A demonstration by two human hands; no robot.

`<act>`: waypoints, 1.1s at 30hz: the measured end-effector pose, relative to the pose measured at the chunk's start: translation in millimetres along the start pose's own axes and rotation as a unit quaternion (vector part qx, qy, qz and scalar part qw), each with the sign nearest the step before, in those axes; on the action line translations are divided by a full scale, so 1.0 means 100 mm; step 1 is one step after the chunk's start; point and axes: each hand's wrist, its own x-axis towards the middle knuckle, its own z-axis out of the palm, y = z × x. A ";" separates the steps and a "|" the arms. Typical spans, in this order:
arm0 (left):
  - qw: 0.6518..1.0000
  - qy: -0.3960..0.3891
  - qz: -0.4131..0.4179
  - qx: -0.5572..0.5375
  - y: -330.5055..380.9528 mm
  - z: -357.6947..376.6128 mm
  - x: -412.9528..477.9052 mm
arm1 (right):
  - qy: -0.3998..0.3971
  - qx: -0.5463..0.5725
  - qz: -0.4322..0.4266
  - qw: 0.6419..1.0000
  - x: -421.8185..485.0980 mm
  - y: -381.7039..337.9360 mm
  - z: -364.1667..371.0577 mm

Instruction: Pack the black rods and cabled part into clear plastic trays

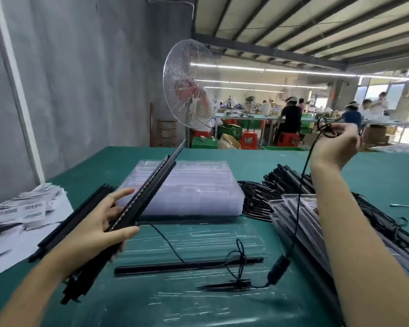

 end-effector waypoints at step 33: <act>0.987 -0.161 -0.014 -0.015 -0.48 0.26 0.26 | -0.626 0.136 0.268 0.720 -1.41 0.80 0.39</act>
